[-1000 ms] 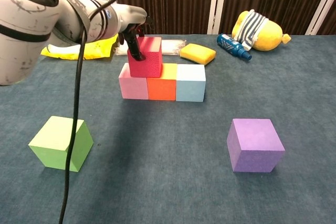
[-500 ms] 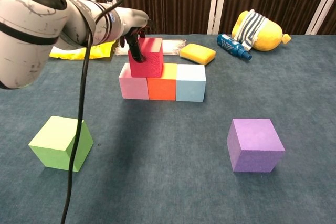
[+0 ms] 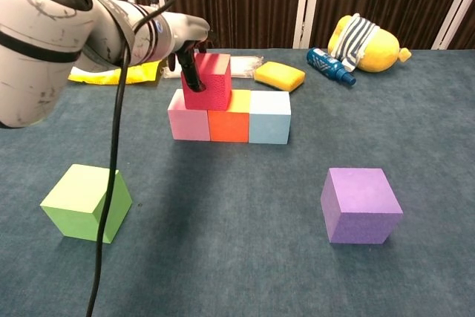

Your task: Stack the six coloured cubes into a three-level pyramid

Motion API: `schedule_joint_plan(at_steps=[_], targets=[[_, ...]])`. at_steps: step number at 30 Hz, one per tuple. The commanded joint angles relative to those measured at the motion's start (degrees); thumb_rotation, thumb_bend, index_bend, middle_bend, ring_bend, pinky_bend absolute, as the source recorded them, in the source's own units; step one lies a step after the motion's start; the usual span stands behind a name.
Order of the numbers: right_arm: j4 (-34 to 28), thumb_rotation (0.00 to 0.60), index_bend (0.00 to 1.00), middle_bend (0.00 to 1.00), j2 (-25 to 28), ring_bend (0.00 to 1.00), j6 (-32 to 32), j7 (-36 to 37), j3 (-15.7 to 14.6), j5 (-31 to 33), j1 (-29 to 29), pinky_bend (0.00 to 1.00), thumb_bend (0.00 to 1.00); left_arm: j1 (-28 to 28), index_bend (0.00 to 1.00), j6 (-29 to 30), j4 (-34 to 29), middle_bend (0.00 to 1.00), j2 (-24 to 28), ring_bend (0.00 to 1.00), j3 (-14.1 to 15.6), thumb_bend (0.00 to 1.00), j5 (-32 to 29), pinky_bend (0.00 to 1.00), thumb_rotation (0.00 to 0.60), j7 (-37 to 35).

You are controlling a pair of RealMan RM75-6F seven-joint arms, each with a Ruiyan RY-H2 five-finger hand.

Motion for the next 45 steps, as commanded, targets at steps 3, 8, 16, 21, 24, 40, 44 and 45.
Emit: schedule_joint_plan(at_steps=[3,8,16,21,24,40,44,45], targets=[[-0.2,0.600,0.07,0.15,0.2,0.00,0.1,0.3,0.0,-0.3,0.0,0.00,0.29,0.1,0.00,0.5,-0.7,0.04,0.1,0.01,-0.2,0.37,-0.2,0.31,0.600,0.1],[-0.2,0.600,0.07,0.15,0.4,0.00,0.4,0.7,-0.2,-0.6,-0.3,0.00,0.29,0.2,0.00,1.2,-1.3,0.00,0.1,0.00,-0.5,0.37,-0.3,0.27,0.600,0.3],[-0.6,0.600,0.07,0.15,1.1,0.00,1.6,1.9,-0.1,-1.9,-0.7,0.00,0.29,3.7,0.00,1.0,-8.0,0.00,5.2,0.00,1.3,0.35,6.9,0.16,0.600,-2.8],[-1.2,0.600,0.07,0.15,2.0,0.00,2.6,2.1,0.1,-2.3,-1.1,0.00,0.29,7.1,0.00,-7.5,-9.9,0.05,11.0,0.01,3.3,0.35,13.8,0.13,0.600,-8.4],[-1.8,0.600,0.07,0.15,2.4,0.00,2.9,1.9,0.1,-2.2,-1.3,0.00,0.29,8.4,0.01,-13.6,-8.6,0.09,13.1,0.03,3.8,0.35,17.8,0.14,0.600,-12.8],[-3.6,0.600,0.07,0.15,2.6,0.00,3.5,1.1,-0.2,-2.4,-1.8,0.01,0.29,12.6,0.00,-19.7,-6.6,0.08,18.2,0.01,5.4,0.35,32.2,0.13,0.600,-28.5],[-4.8,0.600,0.08,0.15,2.6,0.00,2.3,2.6,-2.3,-7.8,-1.2,0.08,0.29,17.7,0.00,-14.2,-9.6,0.08,22.2,0.01,6.5,0.35,37.6,0.13,0.600,-32.4],[-5.1,0.600,0.09,0.15,2.4,0.00,2.0,2.5,-2.8,-9.1,-0.9,0.09,0.29,18.8,0.00,-13.1,-10.0,0.08,22.9,0.01,6.9,0.35,38.6,0.13,0.600,-33.2]])
